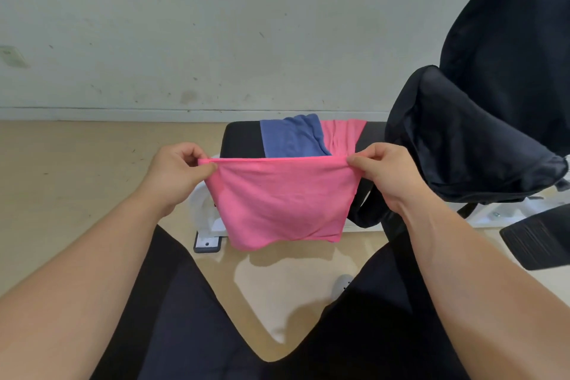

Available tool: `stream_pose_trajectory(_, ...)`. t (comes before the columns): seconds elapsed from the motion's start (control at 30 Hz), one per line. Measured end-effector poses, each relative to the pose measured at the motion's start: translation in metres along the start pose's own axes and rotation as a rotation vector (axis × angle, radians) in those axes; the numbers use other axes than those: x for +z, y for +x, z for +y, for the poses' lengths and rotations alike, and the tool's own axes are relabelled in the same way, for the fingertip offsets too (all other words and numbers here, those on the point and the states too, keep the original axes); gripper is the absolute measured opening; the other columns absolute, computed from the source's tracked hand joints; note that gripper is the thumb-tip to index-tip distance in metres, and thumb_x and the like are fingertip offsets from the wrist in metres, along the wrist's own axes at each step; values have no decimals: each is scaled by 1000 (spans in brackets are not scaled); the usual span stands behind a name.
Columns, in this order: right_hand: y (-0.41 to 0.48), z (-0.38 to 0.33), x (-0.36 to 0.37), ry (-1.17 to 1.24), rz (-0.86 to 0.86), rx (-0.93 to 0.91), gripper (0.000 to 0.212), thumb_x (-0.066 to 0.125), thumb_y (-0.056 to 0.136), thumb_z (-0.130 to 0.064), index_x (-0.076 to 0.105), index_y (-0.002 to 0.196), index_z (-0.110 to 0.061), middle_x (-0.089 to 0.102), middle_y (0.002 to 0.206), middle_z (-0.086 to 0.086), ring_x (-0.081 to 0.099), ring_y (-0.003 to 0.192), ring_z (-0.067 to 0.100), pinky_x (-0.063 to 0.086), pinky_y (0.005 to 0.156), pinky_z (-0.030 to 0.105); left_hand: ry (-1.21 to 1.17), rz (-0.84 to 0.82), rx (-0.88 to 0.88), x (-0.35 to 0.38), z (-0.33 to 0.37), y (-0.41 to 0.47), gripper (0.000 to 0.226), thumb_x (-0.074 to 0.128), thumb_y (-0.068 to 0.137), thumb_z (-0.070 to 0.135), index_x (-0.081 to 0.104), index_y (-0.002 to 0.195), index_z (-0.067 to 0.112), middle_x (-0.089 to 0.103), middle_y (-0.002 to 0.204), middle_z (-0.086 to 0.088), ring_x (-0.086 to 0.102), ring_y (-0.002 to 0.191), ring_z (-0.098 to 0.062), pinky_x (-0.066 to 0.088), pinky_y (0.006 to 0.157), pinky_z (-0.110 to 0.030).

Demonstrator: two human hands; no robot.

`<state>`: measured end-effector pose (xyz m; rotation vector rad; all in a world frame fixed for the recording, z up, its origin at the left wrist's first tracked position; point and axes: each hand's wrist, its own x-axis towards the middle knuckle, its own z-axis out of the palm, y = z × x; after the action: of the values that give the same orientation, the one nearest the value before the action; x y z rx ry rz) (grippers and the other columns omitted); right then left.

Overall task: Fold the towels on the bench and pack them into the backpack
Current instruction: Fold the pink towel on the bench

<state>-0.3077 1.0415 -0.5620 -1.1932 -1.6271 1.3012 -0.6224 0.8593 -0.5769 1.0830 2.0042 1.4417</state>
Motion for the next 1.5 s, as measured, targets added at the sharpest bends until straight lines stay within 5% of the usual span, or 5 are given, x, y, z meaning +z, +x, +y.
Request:
stream_pose_trajectory(0.27, 8, -10, -13, 146, -139, 66, 11, 71, 88, 0, 64, 92, -8, 62, 80, 12, 62, 74, 17, 56, 71, 29, -216, -98, -85, -1, 15, 15, 29, 70, 84, -8, 66, 97, 18, 69, 72, -6, 62, 58, -13, 49, 51, -22)
stream_pose_trajectory(0.4, 27, -8, -8, -369, -164, -67, 26, 74, 86, -6, 74, 110, -14, 75, 89, 8, 69, 83, 15, 51, 71, 9, 52, -82, -184, 8, 7, 30, 16, 78, 81, 0, 73, 95, 6, 72, 76, -11, 67, 71, -23, 55, 65, -32)
stream_pose_trajectory(0.57, 65, -21, 13, -835, -251, -140, 18, 65, 93, -16, 77, 105, -11, 74, 99, 0, 69, 89, 18, 55, 89, 33, 287, 14, -192, 23, 7, 63, 9, 79, 78, 7, 73, 75, 13, 69, 77, -8, 59, 71, -21, 49, 66, -31)
stream_pose_trajectory(1.03, 169, -37, 69, -316, -57, 465, 23, 30, 97, 8, 53, 102, 4, 63, 75, 27, 67, 57, 30, 60, 54, 46, -222, -54, -618, 70, 27, 185, 10, 41, 102, 0, 49, 97, 3, 61, 93, -16, 68, 45, -21, 54, 39, -27)
stream_pose_trajectory(1.5, 267, -24, 94, -427, 22, 111, 25, 48, 83, -9, 59, 69, -26, 67, 85, 8, 69, 98, 38, 57, 88, 52, -81, 77, -312, 74, 21, 260, 16, 57, 85, -1, 58, 81, 14, 64, 86, -14, 67, 71, -26, 60, 67, -36)
